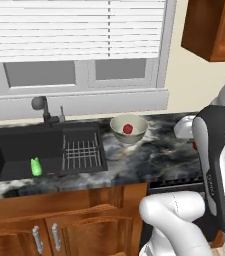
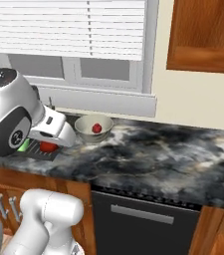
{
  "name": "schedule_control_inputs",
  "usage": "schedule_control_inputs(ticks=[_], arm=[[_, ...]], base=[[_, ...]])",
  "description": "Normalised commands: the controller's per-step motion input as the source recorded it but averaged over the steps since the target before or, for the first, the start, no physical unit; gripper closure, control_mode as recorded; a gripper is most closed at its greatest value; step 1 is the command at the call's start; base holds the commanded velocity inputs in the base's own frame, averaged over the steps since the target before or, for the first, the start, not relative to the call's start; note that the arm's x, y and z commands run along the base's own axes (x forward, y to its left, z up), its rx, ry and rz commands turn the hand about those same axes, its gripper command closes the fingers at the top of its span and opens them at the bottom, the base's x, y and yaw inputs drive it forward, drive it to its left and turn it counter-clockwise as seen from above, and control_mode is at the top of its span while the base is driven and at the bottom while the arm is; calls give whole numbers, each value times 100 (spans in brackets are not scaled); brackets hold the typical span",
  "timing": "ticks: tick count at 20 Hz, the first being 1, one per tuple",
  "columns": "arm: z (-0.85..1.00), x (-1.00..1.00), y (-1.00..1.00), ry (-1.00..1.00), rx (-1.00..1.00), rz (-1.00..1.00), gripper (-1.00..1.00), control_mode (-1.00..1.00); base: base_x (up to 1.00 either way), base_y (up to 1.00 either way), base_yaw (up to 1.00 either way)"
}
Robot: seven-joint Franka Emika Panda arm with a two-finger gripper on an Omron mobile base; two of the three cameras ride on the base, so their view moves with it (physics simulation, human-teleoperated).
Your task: Pick the bell peppers from the cabinet and place them in one bowl. Pick the corn from the sink and place it in the other bowl.
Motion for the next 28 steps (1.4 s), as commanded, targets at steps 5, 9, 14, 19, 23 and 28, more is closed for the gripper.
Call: schedule_control_inputs(ticks=[5, 9, 14, 19, 23, 28], arm=[[0, 0, 0, 0, 0, 0, 100, 100], [0, 0, 0, 0, 0, 0, 100, 100], [0, 0, 0, 0, 0, 0, 100, 100], [0, 0, 0, 0, 0, 0, 100, 100], [0, 0, 0, 0, 0, 0, 100, 100], [0, 0, 0, 0, 0, 0, 100, 100]], base=[[46, 6, 0], [56, 0, 0], [30, 0, -1], [45, 2, -13], [66, 31, -19], [71, 44, -11]])
